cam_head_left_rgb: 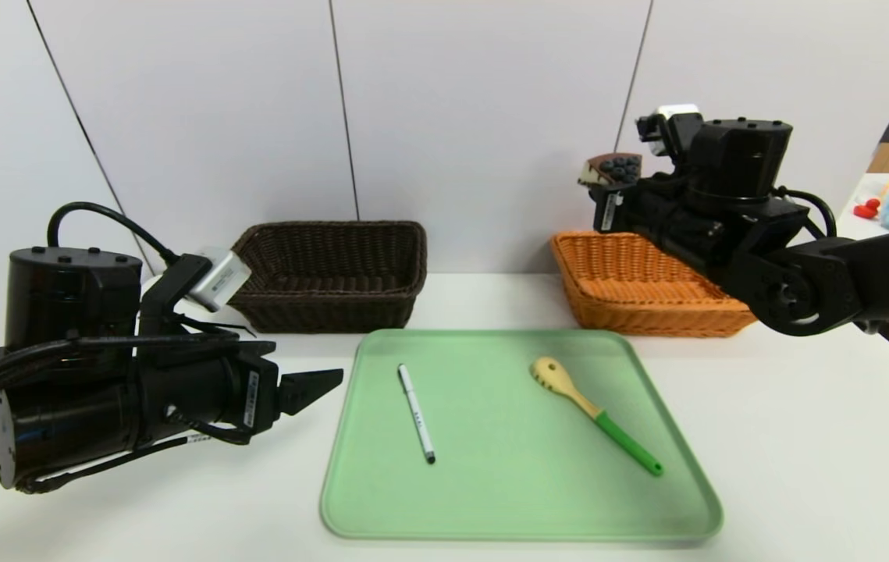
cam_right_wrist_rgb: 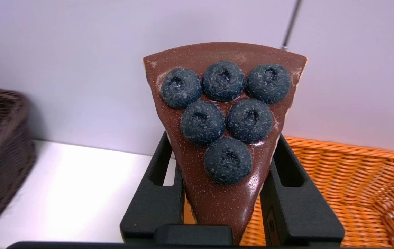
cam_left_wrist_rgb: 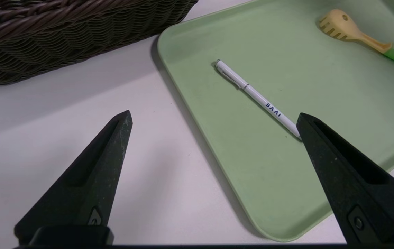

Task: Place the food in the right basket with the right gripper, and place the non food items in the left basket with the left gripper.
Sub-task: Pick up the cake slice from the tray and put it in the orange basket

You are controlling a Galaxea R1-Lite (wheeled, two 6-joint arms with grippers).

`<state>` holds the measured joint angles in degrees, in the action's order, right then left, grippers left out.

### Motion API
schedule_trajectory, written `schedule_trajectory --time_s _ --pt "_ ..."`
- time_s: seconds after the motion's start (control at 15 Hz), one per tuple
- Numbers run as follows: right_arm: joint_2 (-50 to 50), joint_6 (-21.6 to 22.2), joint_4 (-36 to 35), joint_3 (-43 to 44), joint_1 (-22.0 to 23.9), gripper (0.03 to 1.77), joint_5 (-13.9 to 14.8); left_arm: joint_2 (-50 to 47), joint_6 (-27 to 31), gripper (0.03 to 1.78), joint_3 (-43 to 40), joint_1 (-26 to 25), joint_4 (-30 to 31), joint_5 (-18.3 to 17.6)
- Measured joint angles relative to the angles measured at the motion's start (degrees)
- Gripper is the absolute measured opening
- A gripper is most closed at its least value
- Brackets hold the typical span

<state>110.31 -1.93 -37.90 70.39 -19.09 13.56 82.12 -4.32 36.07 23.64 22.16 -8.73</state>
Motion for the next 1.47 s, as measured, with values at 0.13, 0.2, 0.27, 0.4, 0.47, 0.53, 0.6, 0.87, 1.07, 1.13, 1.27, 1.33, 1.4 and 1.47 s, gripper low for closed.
schedule_trajectory --time_s 0.13,0.2,0.27,0.4,0.47,0.53,0.6,0.87,1.07,1.13,1.27,1.33,1.4,1.47 --pt "0.8 0.0 0.1 0.0 1.0 0.59 0.1 0.2 0.0 1.69 0.2 0.0 0.0 0.1" --pt "1.2 0.0 0.0 -0.4 1.6 0.59 0.2 0.2 0.0 1.69 0.5 -0.2 0.1 0.3" --pt "1.5 0.1 -0.1 -1.0 2.3 0.59 0.2 0.1 0.1 1.69 0.7 -0.5 0.0 0.4" --pt "2.0 0.4 -0.2 -2.3 3.6 0.59 0.2 -0.4 0.1 1.69 0.9 -1.0 0.0 0.6" --pt "2.3 0.5 -0.2 -3.0 4.2 0.59 0.3 -0.6 0.1 1.69 0.9 -1.0 0.0 0.7" --pt "2.6 0.6 -0.3 -3.6 4.7 0.59 0.4 -0.9 0.2 1.69 0.9 -1.1 0.0 0.7" --pt "3.0 0.7 -0.4 -4.0 5.4 0.59 0.3 -1.2 0.1 1.69 0.9 -1.1 0.0 0.8" --pt "4.2 0.7 -0.5 -4.4 6.6 0.59 0.4 -1.8 0.0 1.69 0.7 -1.1 -0.1 0.8" --pt "4.6 0.5 -0.9 -4.6 6.9 0.59 0.6 -2.2 0.1 1.69 0.6 -1.2 -0.1 0.7" --pt "4.6 0.5 -1.7 -4.7 7.0 0.59 0.6 -2.4 0.0 1.69 0.5 -1.2 -0.1 0.7" --pt "4.7 0.4 -2.3 -5.2 7.0 0.59 0.6 -2.6 0.0 1.69 0.3 -1.2 -0.2 0.7" --pt "4.6 0.4 -2.3 -5.4 7.0 0.59 0.6 -2.7 0.0 1.69 0.3 -1.2 -0.2 0.7" --pt "4.6 0.4 -2.3 -5.5 7.1 0.59 0.6 -2.8 0.0 1.69 0.2 -1.2 -0.3 0.7" --pt "4.5 0.4 -2.3 -5.7 7.1 0.59 0.6 -2.9 0.0 1.69 0.2 -1.2 -0.3 0.7"
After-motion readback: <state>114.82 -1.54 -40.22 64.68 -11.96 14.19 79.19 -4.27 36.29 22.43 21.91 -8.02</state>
